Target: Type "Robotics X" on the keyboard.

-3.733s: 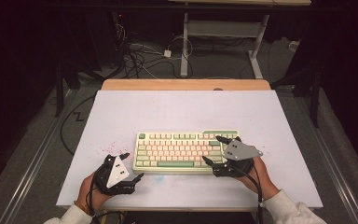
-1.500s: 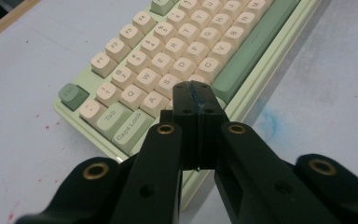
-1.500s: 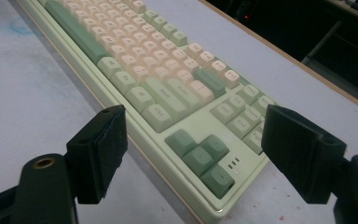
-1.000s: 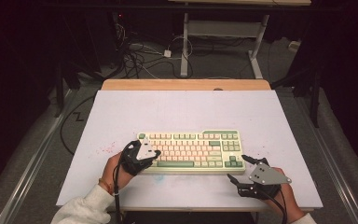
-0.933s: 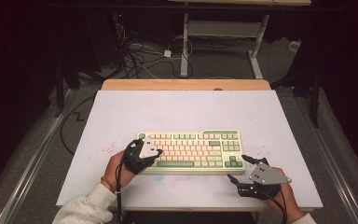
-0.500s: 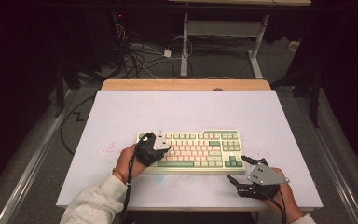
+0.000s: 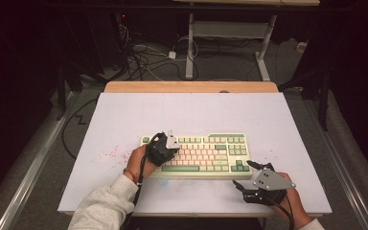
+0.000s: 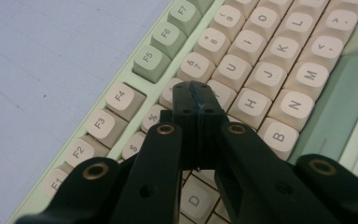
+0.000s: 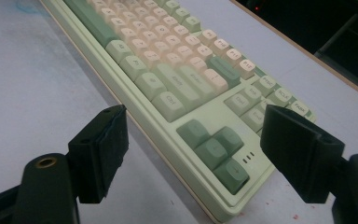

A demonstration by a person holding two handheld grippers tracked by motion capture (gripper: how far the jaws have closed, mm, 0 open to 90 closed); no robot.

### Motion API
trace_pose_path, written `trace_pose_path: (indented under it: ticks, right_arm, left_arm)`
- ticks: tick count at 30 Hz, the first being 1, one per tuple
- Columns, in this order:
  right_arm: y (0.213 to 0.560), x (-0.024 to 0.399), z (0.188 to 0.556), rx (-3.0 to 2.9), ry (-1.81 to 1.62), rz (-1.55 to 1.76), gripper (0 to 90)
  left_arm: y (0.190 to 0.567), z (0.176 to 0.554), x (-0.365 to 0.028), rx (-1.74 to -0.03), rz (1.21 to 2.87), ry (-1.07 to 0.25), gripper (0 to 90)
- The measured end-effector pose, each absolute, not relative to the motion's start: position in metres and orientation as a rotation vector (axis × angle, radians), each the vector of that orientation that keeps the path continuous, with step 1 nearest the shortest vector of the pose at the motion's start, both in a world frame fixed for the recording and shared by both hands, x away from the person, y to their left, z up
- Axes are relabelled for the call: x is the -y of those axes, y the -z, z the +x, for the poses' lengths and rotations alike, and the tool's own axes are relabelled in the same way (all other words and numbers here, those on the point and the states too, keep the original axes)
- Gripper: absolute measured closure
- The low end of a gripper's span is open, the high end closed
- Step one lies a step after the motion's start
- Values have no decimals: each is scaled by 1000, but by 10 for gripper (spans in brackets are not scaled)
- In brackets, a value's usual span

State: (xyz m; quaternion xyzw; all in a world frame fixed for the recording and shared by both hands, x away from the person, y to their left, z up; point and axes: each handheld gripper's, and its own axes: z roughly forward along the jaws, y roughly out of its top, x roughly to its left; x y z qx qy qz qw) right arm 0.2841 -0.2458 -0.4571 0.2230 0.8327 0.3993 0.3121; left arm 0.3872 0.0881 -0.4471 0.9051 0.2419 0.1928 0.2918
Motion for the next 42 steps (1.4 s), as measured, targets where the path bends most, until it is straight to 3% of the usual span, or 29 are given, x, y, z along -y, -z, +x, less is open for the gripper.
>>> trace_pose_path:
  ticks: [42]
  right_arm:
    - [456,246,284,-2199,-1047,576,247]
  left_arm:
    - [437,377,-92,-585,2395,-580,874]
